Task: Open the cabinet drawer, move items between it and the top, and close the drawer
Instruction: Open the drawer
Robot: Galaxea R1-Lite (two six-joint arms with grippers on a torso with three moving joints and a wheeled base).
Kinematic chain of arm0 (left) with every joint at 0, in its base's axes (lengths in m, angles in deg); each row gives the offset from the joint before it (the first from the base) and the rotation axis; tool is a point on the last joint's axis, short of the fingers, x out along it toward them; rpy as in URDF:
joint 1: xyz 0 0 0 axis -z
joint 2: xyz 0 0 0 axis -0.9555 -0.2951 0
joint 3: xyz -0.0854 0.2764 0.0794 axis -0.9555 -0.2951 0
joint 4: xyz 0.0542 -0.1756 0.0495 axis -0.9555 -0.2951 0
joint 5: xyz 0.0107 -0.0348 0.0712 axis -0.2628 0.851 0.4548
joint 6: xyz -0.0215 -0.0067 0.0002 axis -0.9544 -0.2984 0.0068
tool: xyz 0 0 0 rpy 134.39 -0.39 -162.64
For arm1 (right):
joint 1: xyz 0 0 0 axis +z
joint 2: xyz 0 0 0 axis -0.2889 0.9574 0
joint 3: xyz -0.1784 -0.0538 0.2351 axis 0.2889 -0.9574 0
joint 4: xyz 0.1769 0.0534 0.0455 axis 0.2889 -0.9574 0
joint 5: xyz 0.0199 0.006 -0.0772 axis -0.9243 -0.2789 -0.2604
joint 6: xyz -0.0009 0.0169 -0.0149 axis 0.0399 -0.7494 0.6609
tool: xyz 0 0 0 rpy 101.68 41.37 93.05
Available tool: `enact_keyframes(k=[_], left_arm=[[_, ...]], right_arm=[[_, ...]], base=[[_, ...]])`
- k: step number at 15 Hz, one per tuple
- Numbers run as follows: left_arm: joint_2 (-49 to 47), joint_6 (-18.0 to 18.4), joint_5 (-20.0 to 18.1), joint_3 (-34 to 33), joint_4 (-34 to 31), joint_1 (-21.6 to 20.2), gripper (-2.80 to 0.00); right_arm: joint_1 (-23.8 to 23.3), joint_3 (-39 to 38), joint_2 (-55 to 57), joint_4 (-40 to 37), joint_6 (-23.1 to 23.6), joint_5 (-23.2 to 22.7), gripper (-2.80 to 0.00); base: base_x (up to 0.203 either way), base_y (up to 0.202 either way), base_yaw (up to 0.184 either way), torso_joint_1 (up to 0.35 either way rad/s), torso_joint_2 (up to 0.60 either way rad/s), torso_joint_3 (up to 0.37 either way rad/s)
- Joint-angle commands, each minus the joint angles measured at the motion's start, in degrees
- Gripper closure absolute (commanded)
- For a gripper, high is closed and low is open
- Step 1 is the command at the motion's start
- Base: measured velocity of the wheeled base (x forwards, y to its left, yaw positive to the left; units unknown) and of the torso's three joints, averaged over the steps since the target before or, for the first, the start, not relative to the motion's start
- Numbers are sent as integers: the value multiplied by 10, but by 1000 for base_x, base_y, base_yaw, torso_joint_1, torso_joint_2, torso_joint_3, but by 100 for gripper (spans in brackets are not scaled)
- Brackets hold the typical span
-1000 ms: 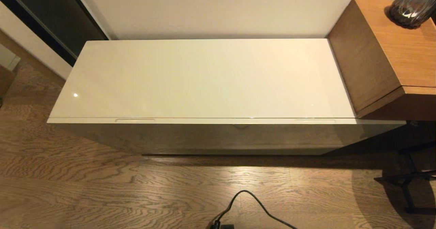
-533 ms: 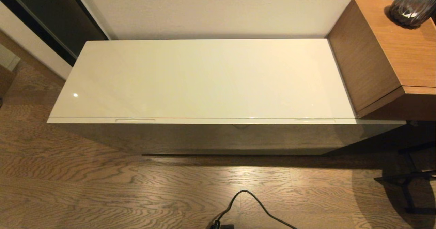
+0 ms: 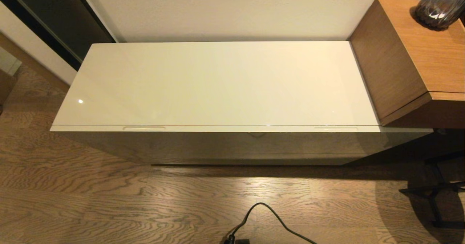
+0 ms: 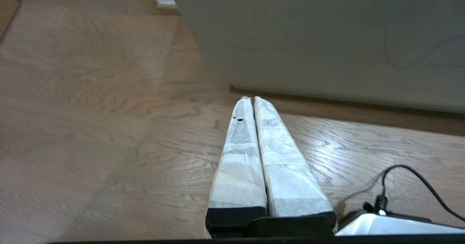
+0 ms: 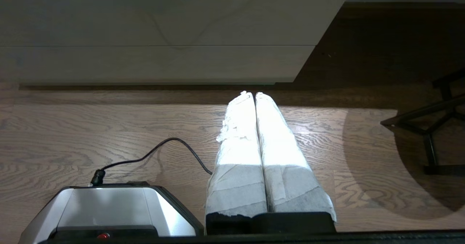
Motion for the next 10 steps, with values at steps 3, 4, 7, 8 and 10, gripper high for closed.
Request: enact_keyframes(k=[3,4,7,8,10], left_arm=[[22,-4,-1,103,-28,0,0],[22,-11,-1,158,-66,0,0],[-9,-31,-2,273,-163,0,0],[-51,-39,-3,276,-162,0,0],[-183,-62,-12,271,-95,0,0]], right_arm=[[0,-1,1,0,1,0,0],[0,-1,1,0,1,0,0],[0,-1,1,0,1,0,0],[0,-1,1,0,1,0,0],[0,-1,1,0,1,0,0]], base=[[0,0,0,0,0,0],[0,0,0,0,0,0],[0,0,0,0,0,0],[0,0,0,0,0,0],[0,0,0,0,0,0]])
